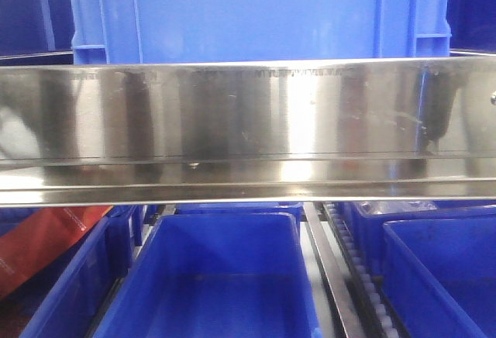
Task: Place cylindrical capacitor in blue bin on shelf
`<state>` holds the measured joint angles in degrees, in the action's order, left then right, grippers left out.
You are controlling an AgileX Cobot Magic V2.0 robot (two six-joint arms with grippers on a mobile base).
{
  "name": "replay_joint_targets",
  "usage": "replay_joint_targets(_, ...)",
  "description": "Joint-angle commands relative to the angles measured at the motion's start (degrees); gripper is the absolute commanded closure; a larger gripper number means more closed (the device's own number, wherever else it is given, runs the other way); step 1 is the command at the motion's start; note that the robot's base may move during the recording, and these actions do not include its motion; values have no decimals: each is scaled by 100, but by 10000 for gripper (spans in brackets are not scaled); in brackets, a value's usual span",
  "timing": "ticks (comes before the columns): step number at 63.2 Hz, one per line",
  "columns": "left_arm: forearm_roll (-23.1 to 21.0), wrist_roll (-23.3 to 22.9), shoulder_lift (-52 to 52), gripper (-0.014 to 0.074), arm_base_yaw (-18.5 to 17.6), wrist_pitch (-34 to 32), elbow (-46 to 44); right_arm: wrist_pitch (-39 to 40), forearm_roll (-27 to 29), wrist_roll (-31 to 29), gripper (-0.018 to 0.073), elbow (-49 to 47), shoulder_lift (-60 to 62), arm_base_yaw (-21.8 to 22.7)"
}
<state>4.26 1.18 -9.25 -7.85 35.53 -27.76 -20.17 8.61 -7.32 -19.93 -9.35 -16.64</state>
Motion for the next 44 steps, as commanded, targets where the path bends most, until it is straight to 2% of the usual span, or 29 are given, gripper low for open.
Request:
replay_joint_targets(1, 5, -50, 30, 708, 87, -139, 20, 129, -30, -28, 722, 23, 18, 35)
replay_joint_targets(10, -103, -21, 214, 708, 591, -565, 117, 129, -30, -28, 722, 23, 18, 35)
replay_joint_targets(22, -144, 9, 737, 708, 1342, -1490, 1034, 129, -30, -28, 722, 23, 18, 35)
replay_joint_targets(36, -144, 9, 925, 708, 1605, -3093, 2518, 139, -30, -28, 722, 23, 29, 35)
replay_joint_targets(41, -144, 9, 925, 708, 1607, -3720, 2776, 139, -30, -28, 722, 23, 29, 35)
replay_joint_targets(42, -144, 9, 925, 708, 1607, -3779, 2776, 139, -30, -28, 722, 23, 29, 35)
replay_joint_targets(44, -144, 9, 925, 708, 1607, -3482, 2776, 139, -30, -28, 722, 23, 29, 35)
